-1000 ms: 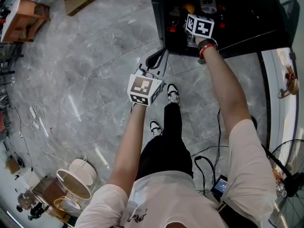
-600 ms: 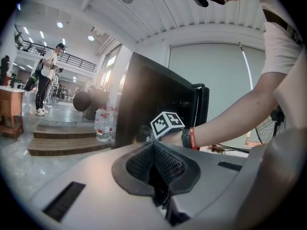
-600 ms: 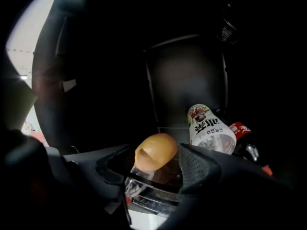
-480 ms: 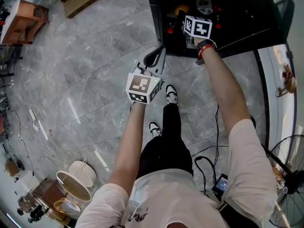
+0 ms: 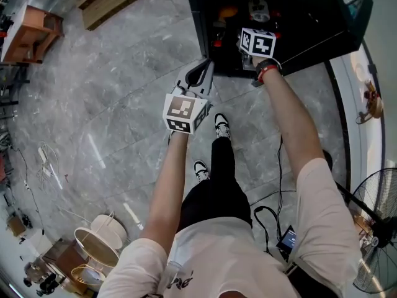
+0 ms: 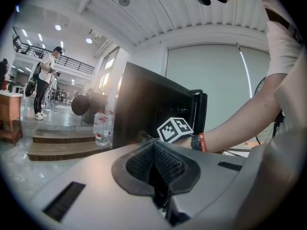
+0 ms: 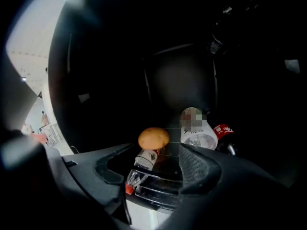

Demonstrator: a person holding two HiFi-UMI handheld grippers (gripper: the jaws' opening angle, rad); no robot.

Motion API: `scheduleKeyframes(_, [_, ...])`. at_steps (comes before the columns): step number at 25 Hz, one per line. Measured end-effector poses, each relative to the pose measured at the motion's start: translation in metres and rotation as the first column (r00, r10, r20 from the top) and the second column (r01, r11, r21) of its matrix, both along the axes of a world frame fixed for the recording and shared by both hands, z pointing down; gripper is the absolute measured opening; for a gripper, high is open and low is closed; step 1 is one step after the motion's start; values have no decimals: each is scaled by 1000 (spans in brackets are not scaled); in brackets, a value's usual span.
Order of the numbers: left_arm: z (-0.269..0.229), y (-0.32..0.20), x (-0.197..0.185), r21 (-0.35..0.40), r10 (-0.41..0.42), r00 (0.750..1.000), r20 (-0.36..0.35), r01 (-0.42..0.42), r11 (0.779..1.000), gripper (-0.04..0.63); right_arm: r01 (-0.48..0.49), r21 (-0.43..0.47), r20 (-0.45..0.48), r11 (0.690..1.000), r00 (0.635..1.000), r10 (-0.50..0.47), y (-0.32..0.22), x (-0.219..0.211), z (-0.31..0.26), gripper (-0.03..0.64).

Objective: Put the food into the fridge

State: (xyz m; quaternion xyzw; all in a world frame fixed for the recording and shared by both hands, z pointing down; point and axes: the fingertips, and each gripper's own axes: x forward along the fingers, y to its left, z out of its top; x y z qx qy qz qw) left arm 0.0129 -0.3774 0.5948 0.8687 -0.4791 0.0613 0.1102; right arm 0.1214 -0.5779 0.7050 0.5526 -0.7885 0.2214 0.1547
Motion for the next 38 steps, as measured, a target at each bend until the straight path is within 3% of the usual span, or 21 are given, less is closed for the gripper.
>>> scheduleKeyframes(23, [-47,41,-21,-68,-32,999,23,34,997,18,-9,8,-28,1000,1000,9,100,28,-69,268])
scheduleKeyframes(38, [-85,69,-26,-40,-11,1000,21,12,999,18,3,49,-16,999,1000,-2,165,29,-127,221])
